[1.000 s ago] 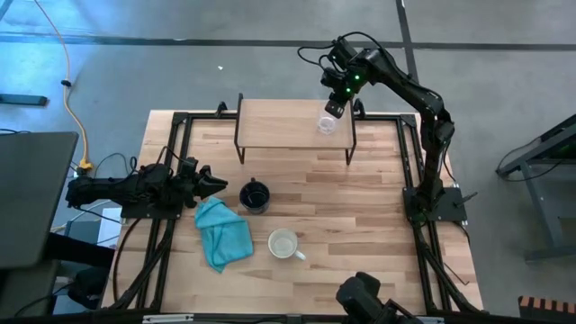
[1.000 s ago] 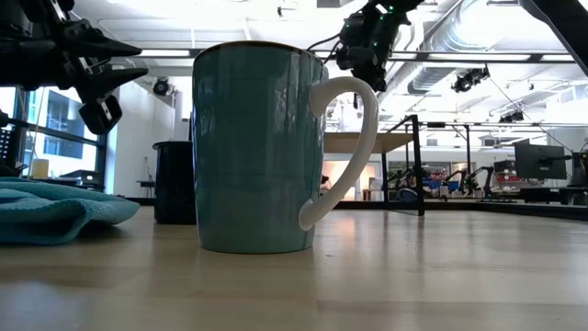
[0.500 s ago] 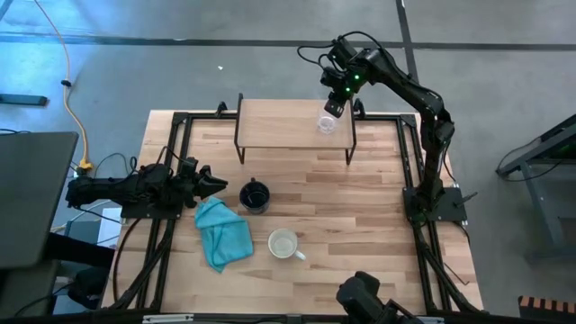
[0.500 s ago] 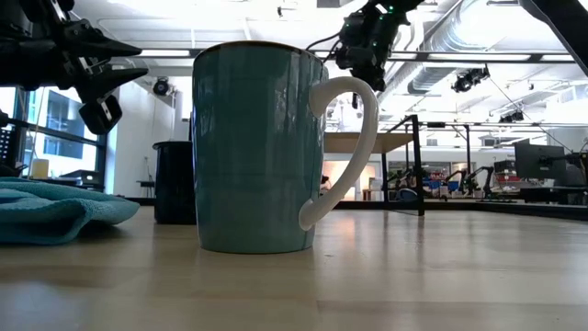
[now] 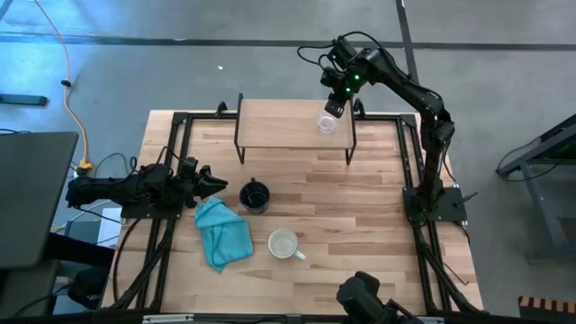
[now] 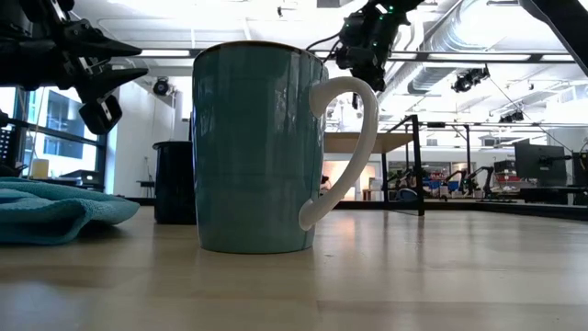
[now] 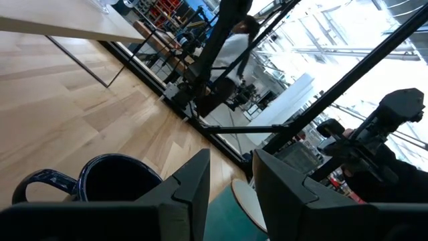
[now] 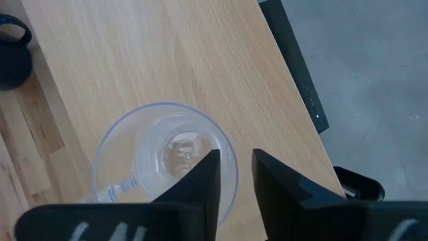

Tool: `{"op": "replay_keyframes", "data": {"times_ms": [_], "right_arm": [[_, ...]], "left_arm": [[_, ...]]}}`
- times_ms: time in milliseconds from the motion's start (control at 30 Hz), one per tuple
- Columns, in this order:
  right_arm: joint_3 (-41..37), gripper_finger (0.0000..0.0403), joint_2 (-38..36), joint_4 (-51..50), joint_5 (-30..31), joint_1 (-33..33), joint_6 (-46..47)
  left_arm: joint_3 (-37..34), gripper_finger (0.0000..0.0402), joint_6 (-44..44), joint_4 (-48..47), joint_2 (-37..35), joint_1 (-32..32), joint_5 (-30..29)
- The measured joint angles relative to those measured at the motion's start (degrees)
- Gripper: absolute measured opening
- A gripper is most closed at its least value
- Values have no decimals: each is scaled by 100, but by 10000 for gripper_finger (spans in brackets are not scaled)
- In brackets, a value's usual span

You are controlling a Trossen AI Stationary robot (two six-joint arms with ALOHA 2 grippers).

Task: Stack small to large cups/mugs on shelf
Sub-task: Put the transparent mug on the shelf

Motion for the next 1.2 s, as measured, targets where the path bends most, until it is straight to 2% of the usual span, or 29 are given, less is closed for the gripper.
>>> {"op": "replay_keyframes", "data": {"times_ms": [633, 1200], "right_arm": [[0, 93, 0, -63, -295, 0, -42], [2, 93, 0, -116, -245, 0, -64]], "left_arm": [[-1, 104, 0, -2, -1, 0, 0], [-1, 104, 0, -2, 0, 1, -1]]}}
